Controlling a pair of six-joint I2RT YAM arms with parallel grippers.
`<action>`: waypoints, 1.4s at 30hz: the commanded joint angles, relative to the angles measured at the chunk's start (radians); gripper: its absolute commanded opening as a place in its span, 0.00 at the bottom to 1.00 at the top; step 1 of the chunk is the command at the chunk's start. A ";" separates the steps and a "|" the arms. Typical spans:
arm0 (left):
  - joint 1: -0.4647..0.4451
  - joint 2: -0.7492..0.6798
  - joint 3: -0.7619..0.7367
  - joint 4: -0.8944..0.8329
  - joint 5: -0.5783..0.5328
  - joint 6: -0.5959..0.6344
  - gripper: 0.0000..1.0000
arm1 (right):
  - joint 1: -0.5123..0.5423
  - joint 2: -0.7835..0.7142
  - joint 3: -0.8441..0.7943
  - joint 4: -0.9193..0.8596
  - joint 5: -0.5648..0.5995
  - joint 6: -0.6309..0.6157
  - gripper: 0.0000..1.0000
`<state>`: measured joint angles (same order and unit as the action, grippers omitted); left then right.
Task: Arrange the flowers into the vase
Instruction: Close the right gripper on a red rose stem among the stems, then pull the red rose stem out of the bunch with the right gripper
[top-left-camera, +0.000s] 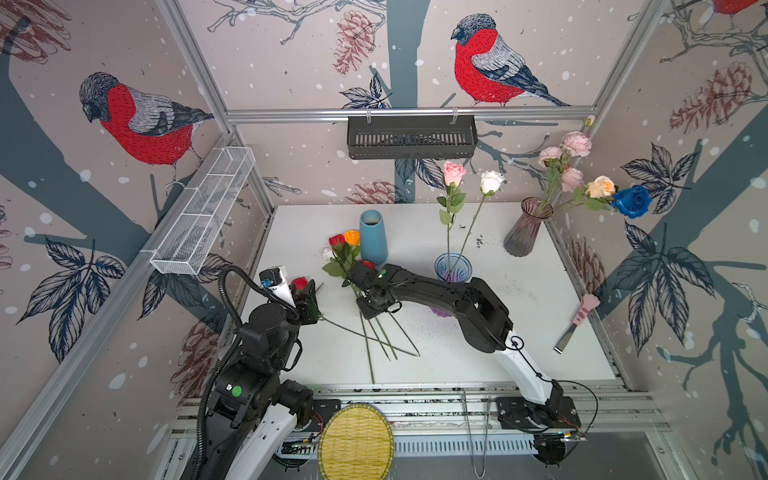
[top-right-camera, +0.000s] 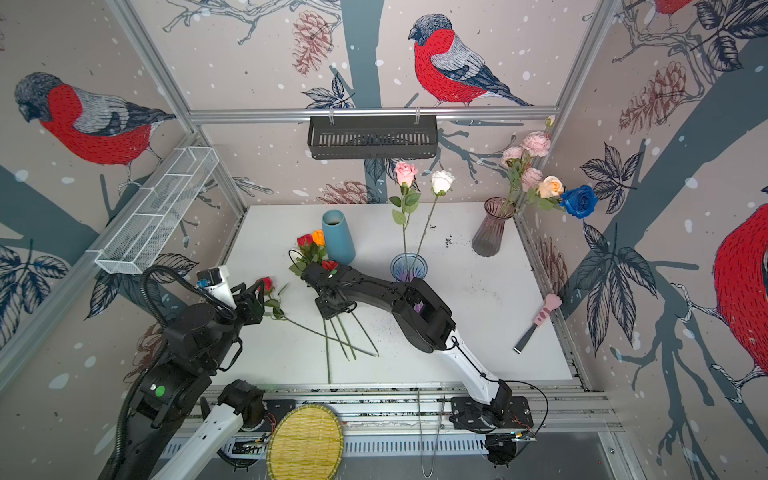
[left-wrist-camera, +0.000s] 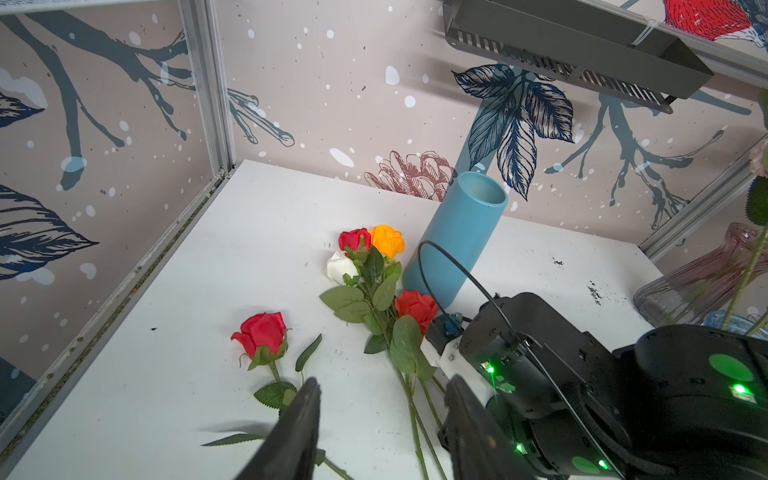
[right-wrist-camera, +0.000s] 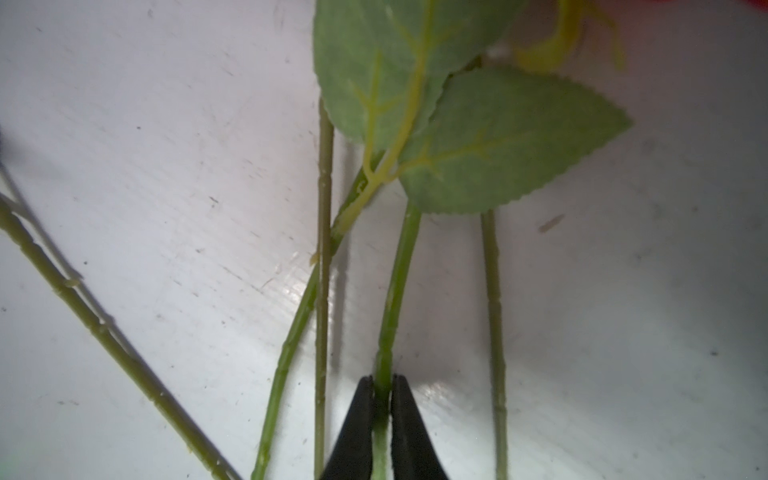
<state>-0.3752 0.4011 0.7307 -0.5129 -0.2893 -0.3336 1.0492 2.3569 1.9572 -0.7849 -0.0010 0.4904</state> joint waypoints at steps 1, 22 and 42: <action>0.002 -0.002 -0.001 0.005 -0.003 0.002 0.49 | -0.003 -0.010 0.010 -0.011 0.017 -0.025 0.07; 0.002 0.001 -0.001 0.005 0.000 0.003 0.49 | -0.017 -0.073 0.185 -0.091 0.088 -0.069 0.05; 0.002 0.004 -0.001 0.007 0.001 0.004 0.49 | -0.018 -0.084 0.138 -0.077 0.061 -0.062 0.19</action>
<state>-0.3752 0.4053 0.7300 -0.5129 -0.2886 -0.3336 1.0279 2.2776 2.1014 -0.8730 0.0738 0.4202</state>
